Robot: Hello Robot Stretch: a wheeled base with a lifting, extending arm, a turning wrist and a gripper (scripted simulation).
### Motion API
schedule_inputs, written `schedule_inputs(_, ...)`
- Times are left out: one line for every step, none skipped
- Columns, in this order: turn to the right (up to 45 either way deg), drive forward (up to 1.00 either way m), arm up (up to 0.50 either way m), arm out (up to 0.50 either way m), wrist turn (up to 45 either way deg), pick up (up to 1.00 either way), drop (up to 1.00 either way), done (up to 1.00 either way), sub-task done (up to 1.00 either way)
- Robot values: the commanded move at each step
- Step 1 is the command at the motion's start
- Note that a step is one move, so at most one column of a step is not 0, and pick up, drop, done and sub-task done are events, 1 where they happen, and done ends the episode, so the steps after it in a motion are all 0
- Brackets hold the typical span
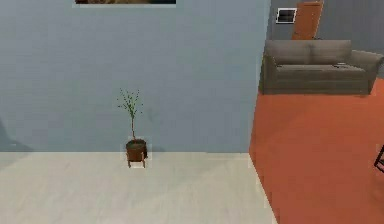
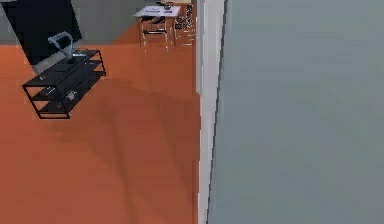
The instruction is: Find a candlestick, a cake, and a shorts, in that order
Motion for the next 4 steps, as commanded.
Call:
schedule_inputs(9.0,0.0,0.0,0.0,0.0,0.0,0.0,0.0,0.0)
schedule_inputs(0.0,0.1,0.0,0.0,0.0,0.0,0.0,0.0,0.0)
schedule_inputs(24.0,0.0,0.0,0.0,0.0,0.0,0.0,0.0,0.0)
schedule_inputs(0.0,0.5,0.0,0.0,0.0,0.0,0.0,0.0,0.0)
